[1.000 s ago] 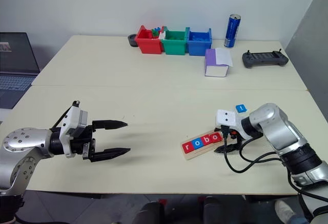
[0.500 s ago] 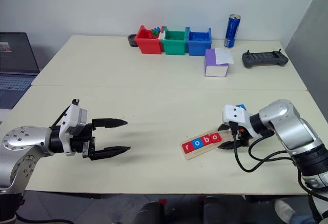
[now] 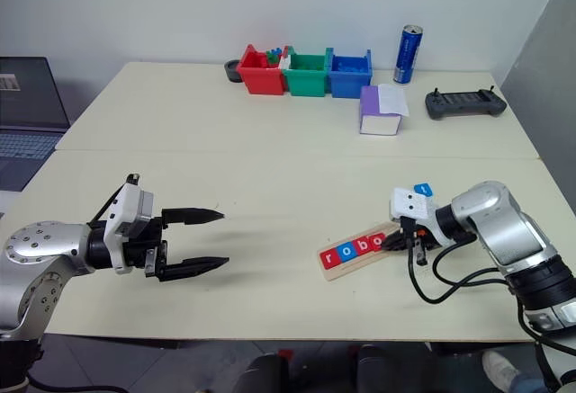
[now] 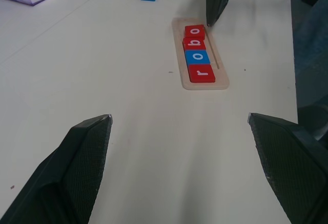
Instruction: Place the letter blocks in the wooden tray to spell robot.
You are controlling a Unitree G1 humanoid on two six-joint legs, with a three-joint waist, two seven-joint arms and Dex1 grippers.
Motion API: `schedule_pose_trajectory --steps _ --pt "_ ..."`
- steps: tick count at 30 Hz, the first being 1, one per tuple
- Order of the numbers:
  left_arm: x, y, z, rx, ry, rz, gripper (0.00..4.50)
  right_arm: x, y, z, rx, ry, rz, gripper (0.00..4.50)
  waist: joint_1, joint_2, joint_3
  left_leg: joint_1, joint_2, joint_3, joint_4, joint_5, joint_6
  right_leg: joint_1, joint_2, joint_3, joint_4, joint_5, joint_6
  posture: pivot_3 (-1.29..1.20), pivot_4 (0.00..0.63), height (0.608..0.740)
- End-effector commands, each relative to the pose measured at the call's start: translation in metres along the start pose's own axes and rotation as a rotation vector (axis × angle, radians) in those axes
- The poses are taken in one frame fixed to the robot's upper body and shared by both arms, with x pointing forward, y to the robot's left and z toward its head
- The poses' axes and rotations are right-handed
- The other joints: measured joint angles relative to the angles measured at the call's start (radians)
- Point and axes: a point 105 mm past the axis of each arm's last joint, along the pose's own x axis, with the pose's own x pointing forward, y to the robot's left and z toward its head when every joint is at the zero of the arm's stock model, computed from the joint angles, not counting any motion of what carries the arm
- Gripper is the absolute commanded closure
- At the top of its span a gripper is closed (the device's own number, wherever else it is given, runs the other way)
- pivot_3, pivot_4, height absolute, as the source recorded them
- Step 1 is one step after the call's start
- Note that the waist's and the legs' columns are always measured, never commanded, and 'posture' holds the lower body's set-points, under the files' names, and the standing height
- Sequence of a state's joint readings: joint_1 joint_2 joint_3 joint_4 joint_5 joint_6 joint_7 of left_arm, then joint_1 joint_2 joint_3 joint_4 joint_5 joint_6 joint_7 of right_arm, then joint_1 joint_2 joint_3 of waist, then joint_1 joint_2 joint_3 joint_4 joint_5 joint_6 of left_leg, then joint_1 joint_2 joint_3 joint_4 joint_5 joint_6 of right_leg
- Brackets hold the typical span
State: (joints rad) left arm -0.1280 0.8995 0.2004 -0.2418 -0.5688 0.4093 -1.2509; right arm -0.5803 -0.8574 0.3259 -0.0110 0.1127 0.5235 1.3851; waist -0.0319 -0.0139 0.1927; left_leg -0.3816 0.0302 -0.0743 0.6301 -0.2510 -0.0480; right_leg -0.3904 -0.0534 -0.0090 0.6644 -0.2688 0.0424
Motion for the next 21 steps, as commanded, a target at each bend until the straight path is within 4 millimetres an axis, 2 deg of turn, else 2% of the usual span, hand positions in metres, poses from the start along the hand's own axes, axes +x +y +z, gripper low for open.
schedule_pose_trajectory --steps 1,6,13,18,21 --pt "-0.003 0.000 0.007 0.028 -0.004 0.004 0.00 -0.002 0.000 -0.003 -0.033 0.021 -0.004 4.47 0.000 0.000 0.000 0.000 0.000 0.000 0.000 0.000 0.000 0.000 0.000 0.000 0.000 0.000 0.000 0.00 0.150 0.740" --pt "-0.004 -0.001 0.006 0.025 -0.001 0.005 0.00 0.001 -0.011 -0.004 -0.032 0.017 -0.048 4.47 -0.001 0.000 0.000 0.000 0.000 0.000 0.000 0.000 0.000 0.000 0.000 0.000 0.000 0.000 0.000 0.00 0.150 0.740" --pt "-0.004 -0.001 0.006 0.027 0.000 0.011 0.00 0.003 -0.017 -0.004 -0.043 0.011 -0.052 4.47 -0.001 0.000 0.000 0.000 0.000 0.000 0.000 0.000 0.000 0.000 0.000 0.000 0.000 0.000 0.000 0.00 0.150 0.740" --pt "-0.005 -0.002 0.006 0.026 0.000 0.016 0.00 -0.004 -0.019 0.001 -0.047 -0.004 -0.052 4.47 0.000 0.000 0.000 0.000 0.000 0.000 0.000 0.000 0.000 0.000 0.000 0.000 0.000 0.000 0.000 0.00 0.150 0.740" --pt "-0.005 -0.002 0.006 0.026 0.000 0.020 0.00 -0.018 -0.024 0.004 -0.035 -0.028 -0.071 4.47 -0.001 0.000 0.000 0.000 0.000 0.000 0.000 0.000 0.000 0.000 0.000 0.000 0.000 0.000 0.000 0.00 0.150 0.740"
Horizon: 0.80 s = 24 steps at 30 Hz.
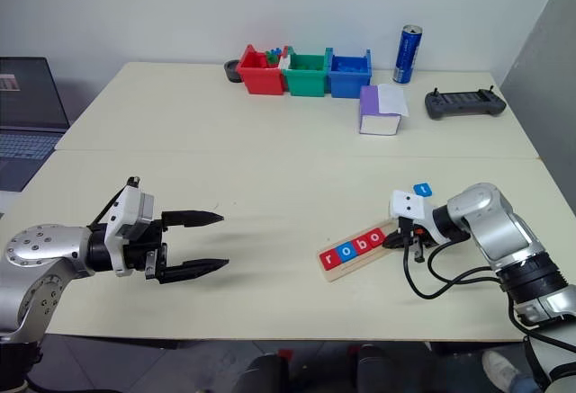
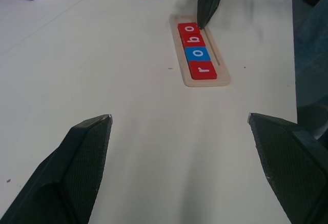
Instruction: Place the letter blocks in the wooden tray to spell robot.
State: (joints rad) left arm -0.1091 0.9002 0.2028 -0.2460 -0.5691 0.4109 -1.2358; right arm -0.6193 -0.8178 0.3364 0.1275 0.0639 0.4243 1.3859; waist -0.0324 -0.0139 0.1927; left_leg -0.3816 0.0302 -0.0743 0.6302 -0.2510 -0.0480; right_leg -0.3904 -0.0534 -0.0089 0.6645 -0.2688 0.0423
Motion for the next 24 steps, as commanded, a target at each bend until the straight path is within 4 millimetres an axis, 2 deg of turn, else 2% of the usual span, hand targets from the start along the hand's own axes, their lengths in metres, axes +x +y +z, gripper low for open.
schedule_pose_trajectory --steps 1,4,8,12,14,18,21,24 --pt "-0.005 -0.002 0.009 0.040 -0.007 0.007 0.00 -0.027 -0.016 0.013 -0.018 -0.049 -0.071 4.47 0.000 0.000 0.000 0.000 0.000 0.000 0.000 0.000 0.000 0.000 0.000 0.000 0.000 0.000 0.000 0.00 0.150 0.740" --pt "-0.005 -0.002 0.009 0.041 -0.008 0.008 0.00 -0.038 -0.035 0.011 0.012 -0.057 -0.165 4.47 0.000 0.000 0.000 0.000 0.000 0.000 0.000 0.000 0.000 0.000 0.000 0.000 0.000 0.000 0.000 0.00 0.150 0.740" --pt "-0.005 -0.002 0.010 0.042 -0.008 0.009 0.00 -0.037 -0.045 0.009 0.010 -0.050 -0.215 4.47 0.000 0.000 0.000 0.000 0.000 0.000 0.000 0.000 0.000 0.000 0.000 0.000 0.000 0.000 0.000 0.00 0.150 0.740" --pt "-0.005 -0.003 0.010 0.044 -0.011 0.009 0.00 -0.044 -0.049 0.011 0.077 -0.107 -0.249 4.47 0.000 0.000 0.000 0.000 0.000 0.000 0.000 0.000 0.000 -0.001 0.000 0.000 0.000 0.000 0.000 0.00 0.150 0.740" --pt "-0.005 -0.004 0.011 0.045 -0.012 0.010 0.00 -0.056 -0.050 0.014 0.109 -0.156 -0.281 4.47 0.001 0.000 0.000 -0.001 0.000 0.000 0.000 0.000 0.000 -0.001 0.000 0.000 0.000 0.000 0.000 0.00 0.150 0.740" --pt "-0.008 -0.005 0.011 0.040 -0.010 0.020 0.00 -0.079 -0.038 0.017 0.172 -0.247 -0.313 4.47 0.004 0.000 0.000 -0.001 0.000 0.000 0.000 0.000 0.000 -0.001 0.000 0.000 -0.001 0.000 0.000 0.00 0.150 0.740" --pt "-0.009 -0.006 0.007 0.029 -0.008 0.024 0.00 -0.092 -0.039 0.003 0.244 -0.257 -0.457 4.47 0.004 0.000 0.000 -0.001 0.000 0.000 -0.001 0.000 0.000 0.000 0.000 0.000 -0.001 0.000 0.000 0.00 0.150 0.740" --pt "-0.007 -0.007 0.007 0.022 -0.013 0.018 0.00 -0.095 -0.047 -0.002 0.254 -0.276 -0.616 4.47 0.002 0.000 0.000 -0.001 0.000 0.000 0.000 0.000 0.000 0.000 0.000 0.000 0.000 0.000 0.000 0.00 0.150 0.740"
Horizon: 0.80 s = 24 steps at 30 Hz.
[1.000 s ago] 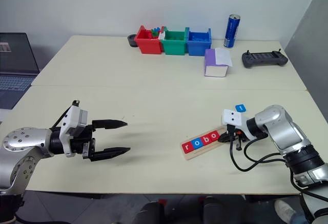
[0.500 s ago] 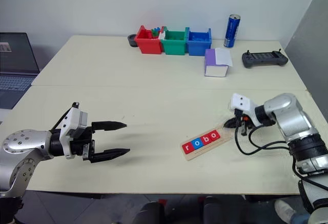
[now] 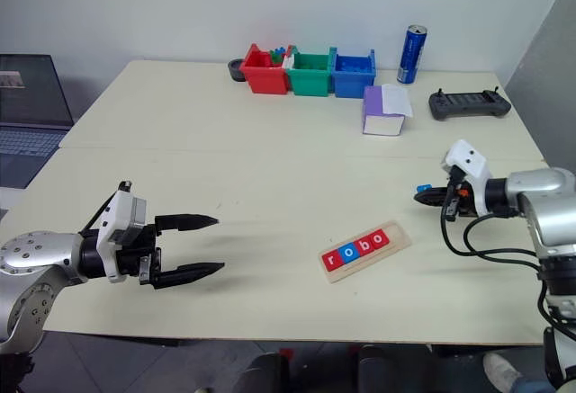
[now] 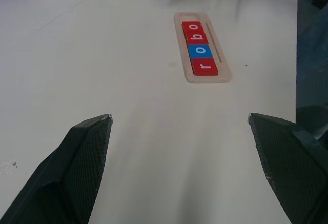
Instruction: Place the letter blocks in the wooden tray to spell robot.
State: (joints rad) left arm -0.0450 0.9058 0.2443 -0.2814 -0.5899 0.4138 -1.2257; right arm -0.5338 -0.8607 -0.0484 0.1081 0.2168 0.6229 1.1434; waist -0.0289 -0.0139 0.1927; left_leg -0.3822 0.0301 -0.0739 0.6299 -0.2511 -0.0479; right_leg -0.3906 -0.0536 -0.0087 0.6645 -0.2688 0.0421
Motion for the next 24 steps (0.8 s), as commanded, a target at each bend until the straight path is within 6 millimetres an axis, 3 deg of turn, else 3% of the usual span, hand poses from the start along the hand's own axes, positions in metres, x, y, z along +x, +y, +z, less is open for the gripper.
schedule_pose_trajectory --steps 1,5,10,18,19,24 --pt "0.000 -0.001 0.009 0.036 -0.012 -0.001 0.00 -0.006 -0.013 0.015 -0.034 -0.078 -0.182 4.47 -0.004 0.000 0.000 0.000 0.000 0.000 0.000 0.000 0.000 0.000 0.000 0.000 0.000 0.000 0.000 0.00 0.150 0.740" --pt "0.002 0.002 0.010 0.034 -0.010 -0.019 0.00 -0.005 -0.020 0.015 0.060 -0.102 -0.284 4.47 -0.007 0.000 0.000 0.002 0.000 0.000 0.000 0.000 0.000 0.000 0.001 0.001 0.002 0.000 0.000 0.00 0.150 0.740" --pt "0.004 0.006 0.013 0.039 -0.003 -0.033 0.00 -0.011 -0.028 0.005 0.120 -0.041 -0.359 2.93 -0.003 0.000 0.000 0.001 0.000 0.000 0.000 0.000 0.000 0.000 0.000 0.001 0.001 0.000 0.000 0.00 0.150 0.740" --pt "0.007 0.007 0.013 0.037 -0.001 -0.044 0.00 -0.002 -0.035 0.005 0.263 -0.042 -0.440 0.23 -0.008 0.000 0.000 0.000 0.000 0.000 0.000 0.000 0.000 -0.001 0.000 0.001 0.001 0.000 0.000 0.00 0.150 0.740" --pt "0.007 0.007 0.012 0.035 -0.001 -0.046 0.00 0.001 -0.037 0.005 0.283 -0.042 -0.451 0.05 -0.008 0.000 0.000 0.001 0.000 0.000 0.000 0.000 0.000 -0.001 0.001 0.001 0.001 0.000 0.000 0.00 0.150 0.740" --pt "0.007 0.007 0.012 0.030 0.001 -0.048 0.00 0.016 -0.036 0.009 0.314 -0.039 -0.469 0.05 -0.004 0.000 0.000 0.000 0.000 0.000 0.000 0.000 0.000 -0.001 0.001 0.001 0.001 0.000 0.000 0.00 0.150 0.740"
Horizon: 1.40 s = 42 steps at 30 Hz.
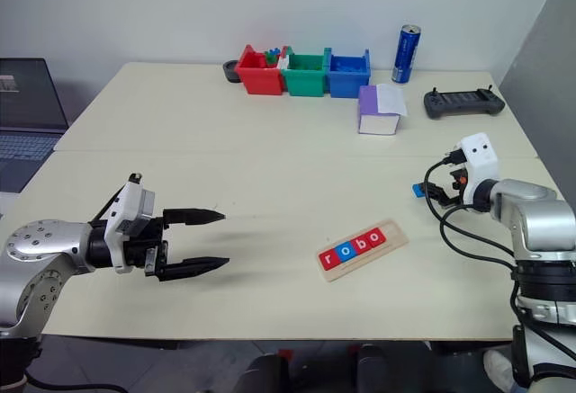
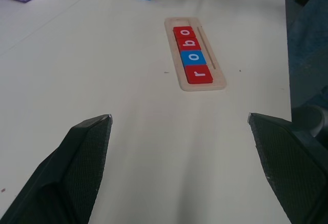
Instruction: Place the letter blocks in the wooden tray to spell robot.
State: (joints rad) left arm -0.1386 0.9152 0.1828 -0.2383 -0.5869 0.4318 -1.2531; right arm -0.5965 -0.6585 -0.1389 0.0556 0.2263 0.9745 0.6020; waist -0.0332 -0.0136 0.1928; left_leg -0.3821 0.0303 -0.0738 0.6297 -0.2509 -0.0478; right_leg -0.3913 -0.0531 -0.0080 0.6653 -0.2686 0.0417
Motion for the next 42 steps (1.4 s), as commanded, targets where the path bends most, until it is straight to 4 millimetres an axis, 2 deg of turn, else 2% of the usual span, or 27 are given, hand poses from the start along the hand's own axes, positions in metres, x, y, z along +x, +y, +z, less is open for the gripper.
schedule_pose_trajectory --steps 1,6,12,33,38,42 --pt "-0.001 0.001 0.005 0.022 0.000 0.002 0.00 0.001 -0.002 0.013 -0.002 -0.031 -0.035 0.05 0.000 0.000 0.000 0.000 0.000 0.000 0.000 0.000 0.000 0.000 0.000 0.000 0.000 0.000 0.000 0.00 0.150 0.740" --pt "-0.004 -0.003 0.003 0.011 0.009 0.002 0.00 0.009 -0.016 0.001 0.055 0.046 -0.142 0.05 0.000 0.000 0.000 0.000 0.000 0.000 0.000 0.000 0.000 0.000 0.000 0.000 -0.001 0.000 0.000 0.00 0.150 0.740" --pt "-0.003 -0.001 0.003 0.010 0.009 0.006 0.00 0.017 -0.008 -0.001 0.060 0.066 -0.120 0.05 0.000 0.000 0.000 0.000 0.000 0.000 0.000 0.000 0.000 0.000 0.000 0.000 0.000 0.000 0.000 0.00 0.150 0.740" --pt "-0.003 -0.003 0.003 0.018 0.008 0.023 0.00 0.037 -0.011 -0.003 0.048 0.075 -0.150 0.05 -0.001 0.000 0.000 -0.001 0.000 0.000 0.000 0.000 0.000 -0.001 0.000 0.000 0.000 0.000 0.000 0.00 0.150 0.740" --pt "-0.003 -0.003 0.002 0.016 0.008 0.029 0.00 0.041 -0.010 -0.009 0.042 0.092 -0.153 0.05 0.000 0.000 0.000 -0.001 0.000 0.000 0.000 0.000 0.000 -0.001 0.000 0.000 0.000 0.000 0.000 0.00 0.150 0.740" --pt "-0.005 -0.004 0.002 0.013 0.010 0.034 0.00 0.040 -0.009 -0.011 0.041 0.103 -0.147 1.28 0.000 0.000 0.000 -0.001 0.000 0.000 -0.001 0.000 0.000 -0.002 0.000 0.000 0.000 0.000 0.000 0.00 0.150 0.740"
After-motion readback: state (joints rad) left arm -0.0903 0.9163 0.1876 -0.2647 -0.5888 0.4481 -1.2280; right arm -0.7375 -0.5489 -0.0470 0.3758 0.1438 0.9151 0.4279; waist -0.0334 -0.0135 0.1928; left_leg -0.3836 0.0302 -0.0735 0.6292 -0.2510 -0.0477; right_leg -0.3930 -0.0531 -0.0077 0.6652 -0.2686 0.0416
